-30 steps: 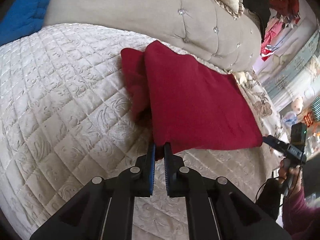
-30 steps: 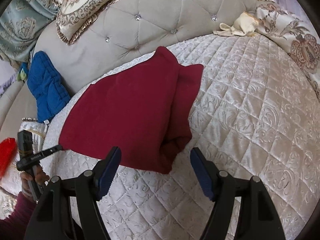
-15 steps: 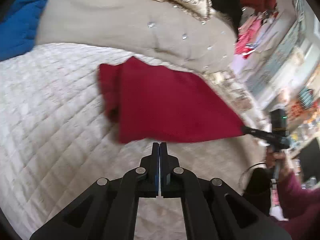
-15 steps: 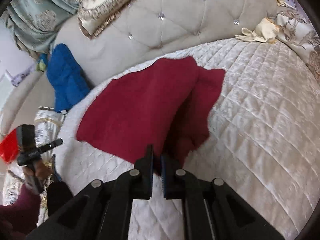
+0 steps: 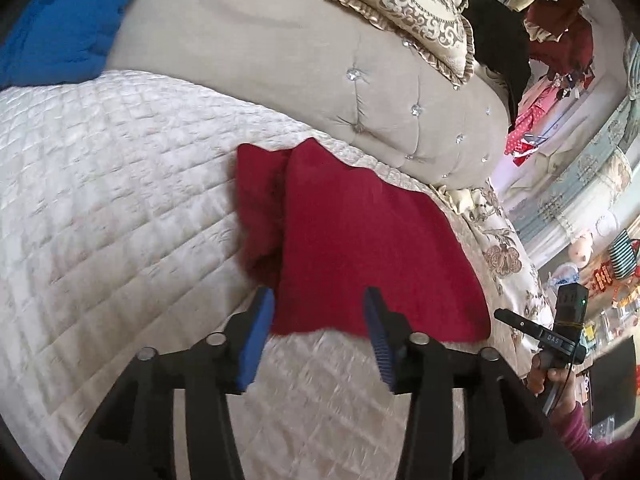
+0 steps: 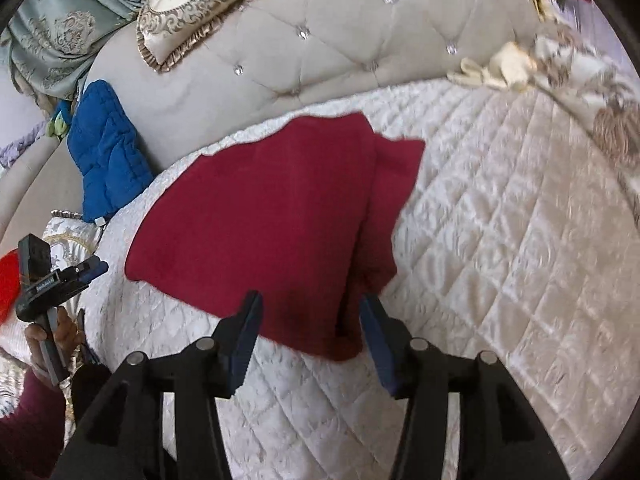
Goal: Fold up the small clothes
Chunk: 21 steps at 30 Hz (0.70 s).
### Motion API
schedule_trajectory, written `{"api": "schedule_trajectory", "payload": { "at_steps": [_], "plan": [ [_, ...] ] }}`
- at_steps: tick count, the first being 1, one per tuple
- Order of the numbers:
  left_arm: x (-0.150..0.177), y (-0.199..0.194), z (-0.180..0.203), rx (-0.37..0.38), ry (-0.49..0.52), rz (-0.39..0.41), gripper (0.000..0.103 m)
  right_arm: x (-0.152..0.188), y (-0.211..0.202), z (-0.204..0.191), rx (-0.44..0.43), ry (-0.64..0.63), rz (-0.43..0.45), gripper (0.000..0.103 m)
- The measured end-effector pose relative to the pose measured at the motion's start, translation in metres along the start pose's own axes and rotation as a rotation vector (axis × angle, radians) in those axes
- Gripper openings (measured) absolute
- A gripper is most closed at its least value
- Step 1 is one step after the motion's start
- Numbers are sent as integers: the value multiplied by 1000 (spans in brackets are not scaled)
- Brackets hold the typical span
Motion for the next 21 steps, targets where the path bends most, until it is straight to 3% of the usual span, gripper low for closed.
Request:
{"api": "schedule_trajectory", "payload": {
  "at_steps": [3, 5, 6, 7, 8, 10, 13, 16, 18, 20, 21],
  "plan": [
    [-6, 25, 3, -14, 0, -36, 25, -18, 11, 8, 49, 28, 22, 67],
    [-5, 43, 0, -47, -4, -79, 14, -28, 26, 17, 59, 63, 11, 65],
    [-4, 50, -3, -75, -1, -101, 0, -31, 37, 20, 59, 69, -17, 59],
    [-3, 52, -4, -89, -1, -111, 0, -32, 43, 20, 70, 49, -41, 32],
    [-1, 51, -7, -82, -13, -112, 0, -33, 44, 17, 95, 11, -45, 16],
    [6, 41, -8, -43, -26, -99, 0, -31, 31, 10, 78, -24, -13, 13],
    [22, 30, -12, -45, -14, -93, 0, -24, 19, 13, 60, -22, -7, 10],
    [26, 36, -15, -73, -17, -89, 0, -18, 34, 22, 100, -32, -67, 11],
    [22, 36, -13, -81, -17, -78, 0, -24, 27, 21, 91, -12, -41, 18],
    [16, 31, -9, -100, -15, -75, 0, -38, 7, 21, 94, 27, 34, 45],
    [11, 27, -5, -114, -9, -59, 13, -45, -3, 20, 85, 38, 79, 52]
  ]
}}
Point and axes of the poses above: each gripper's, at about its wrist camera, not at the fingertips, and y roughly the way its jaws point, z to its right, x to its underside, the point moved 8 cm from there along y, roughly the way its jaws point, and after that the axes turned 9 degrees about -z, right-handed, at the moved point
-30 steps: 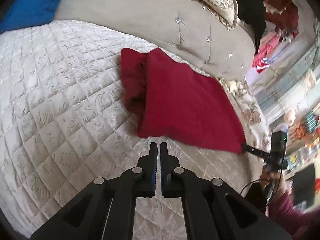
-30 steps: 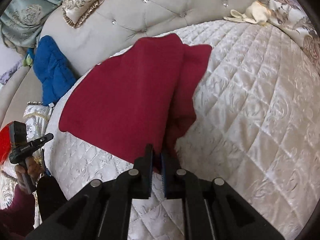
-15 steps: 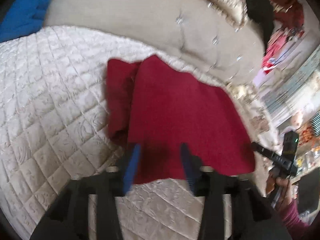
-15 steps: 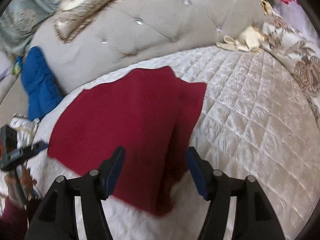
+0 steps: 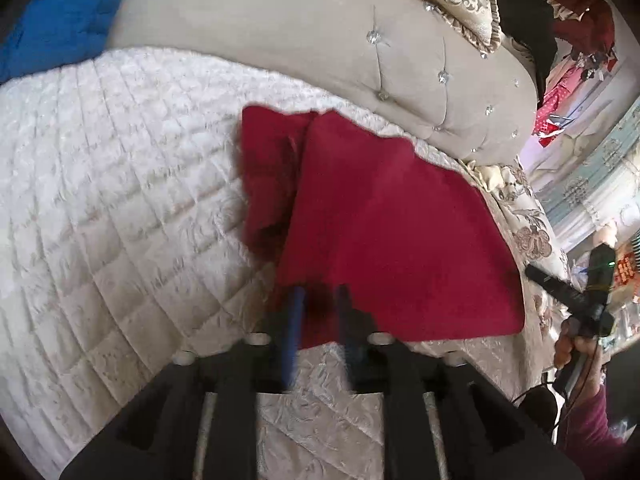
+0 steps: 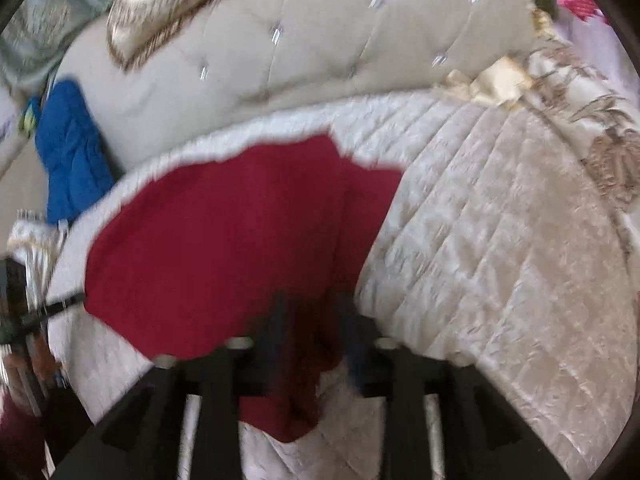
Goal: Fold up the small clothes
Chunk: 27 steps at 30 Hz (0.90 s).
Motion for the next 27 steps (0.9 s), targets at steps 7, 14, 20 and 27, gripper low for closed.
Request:
{"api": "schedule_trajectory", "payload": {
  "at_steps": [7, 14, 20, 27],
  "plan": [
    [-43, -14, 9, -140, -2, 129, 25, -42, 19, -58, -120, -68, -13, 63],
    [-46, 23, -19, -247, -73, 131, 25, -62, 101, -188, -182, -303, -107, 51],
    [-43, 31, -39, -162, -112, 104, 26, -55, 194, -232, -75, -395, -290, 52],
    [-49, 33, -36, -152, -107, 109, 28, -96, 149, -257, -175, -293, -160, 65]
  ]
}}
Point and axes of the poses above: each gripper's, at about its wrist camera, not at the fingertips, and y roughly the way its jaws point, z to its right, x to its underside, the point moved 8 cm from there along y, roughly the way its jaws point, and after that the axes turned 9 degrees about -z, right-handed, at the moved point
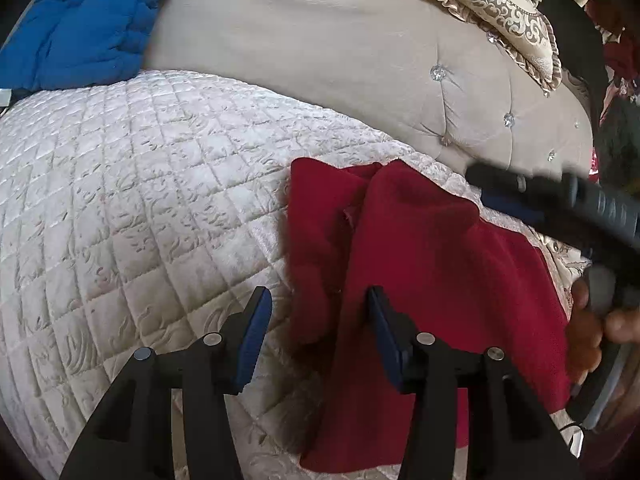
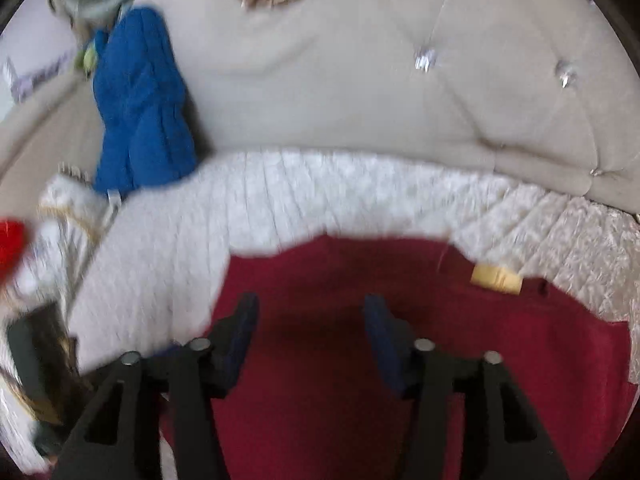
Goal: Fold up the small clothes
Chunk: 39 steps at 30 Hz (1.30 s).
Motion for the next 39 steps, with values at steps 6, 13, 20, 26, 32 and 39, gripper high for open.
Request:
{"api": "schedule_trajectory", "payload": {
  "at_steps": [6, 13, 20, 26, 32, 39],
  "plan": [
    [-2, -1, -1, 17, -6, 0, 28, -6, 70, -24, 5, -12, -191, 65],
    [-3, -6, -3, 51, -23, 4, 28, -23, 76, -33, 34, -38, -103, 4],
    [-2, -4, -8, 58, -44, -12, 28, -21, 101, -32, 29, -22, -129, 9],
    [10, -2, -12, 76, -70, -53, 28, -29, 59, -54, 8, -131, -60, 52],
    [18, 0, -15, 103, -96, -79, 30, -10, 108, -87, 67, -393, -241, 58],
    [17, 2, -14, 101, -99, -86, 30, -16, 119, -68, 85, -310, -223, 8]
  ]
}}
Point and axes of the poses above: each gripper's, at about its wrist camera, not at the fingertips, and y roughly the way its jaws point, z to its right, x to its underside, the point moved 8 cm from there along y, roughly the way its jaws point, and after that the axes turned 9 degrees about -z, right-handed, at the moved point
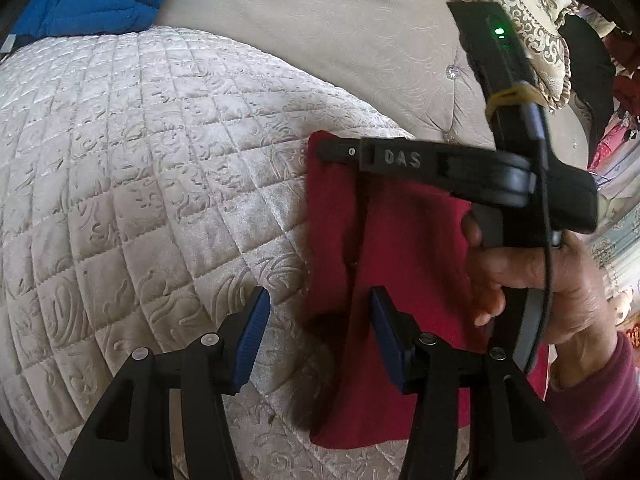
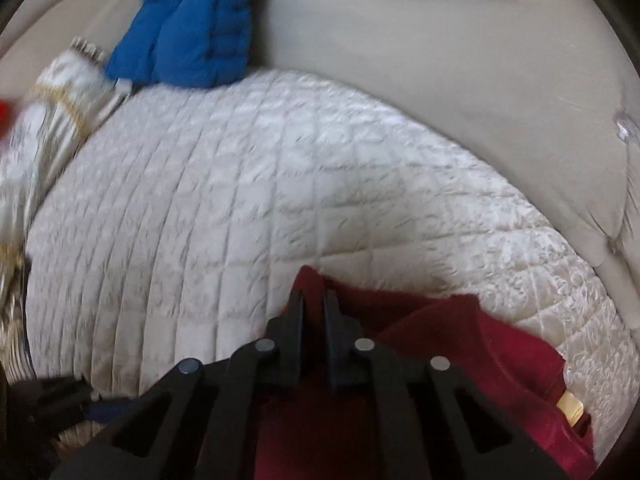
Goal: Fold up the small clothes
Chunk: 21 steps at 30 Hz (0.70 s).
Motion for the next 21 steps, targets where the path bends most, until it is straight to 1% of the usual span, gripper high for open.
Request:
{"api": "schedule_trajectory", "payload": {
  "at_steps": [1, 3, 4, 5, 6, 7, 8, 10, 12, 14, 16, 18, 21],
  "plan": [
    [0, 1, 0, -2, -1, -2, 30, 0, 3, 1, -7, 22, 5, 8],
    [-2, 2, -1, -2, 0, -2, 31, 0, 4, -2, -5, 28, 17, 9],
    [-2, 2, -1, -2, 0, -3, 31, 1, 1, -3, -17, 33, 20, 10],
    [-2, 2, 0, -2, -1, -3, 31, 2, -7, -2, -54, 57, 26, 17],
    [-3, 3, 0, -3, -1, -2, 31, 4, -15, 0, -79, 86, 37, 18],
    [-3, 3, 1, -6, 0, -1, 31, 8, -28, 5, -108, 123, 63, 20],
    [-3, 3, 1, -6, 0, -1, 31, 13, -42, 8, -125, 151, 93, 25],
    [-4, 3, 1, -7, -2, 0, 31, 26, -68, 18, -121, 184, 164, 32],
    [-4, 2, 2, -7, -4, 1, 31, 37, -77, 26, -106, 212, 191, 32],
    [-3, 2, 1, -8, -6, 1, 31, 48, -69, 36, -91, 249, 164, 32],
    [-3, 2, 1, -11, -4, 2, 31, 52, -50, 41, -89, 280, 121, 31],
    [-2, 3, -1, -13, -6, 2, 31, 51, -34, 41, -85, 296, 114, 29],
    [-4, 4, -1, -12, -12, 3, 33, 40, -26, 33, 0, 248, 119, 30]
  ]
}}
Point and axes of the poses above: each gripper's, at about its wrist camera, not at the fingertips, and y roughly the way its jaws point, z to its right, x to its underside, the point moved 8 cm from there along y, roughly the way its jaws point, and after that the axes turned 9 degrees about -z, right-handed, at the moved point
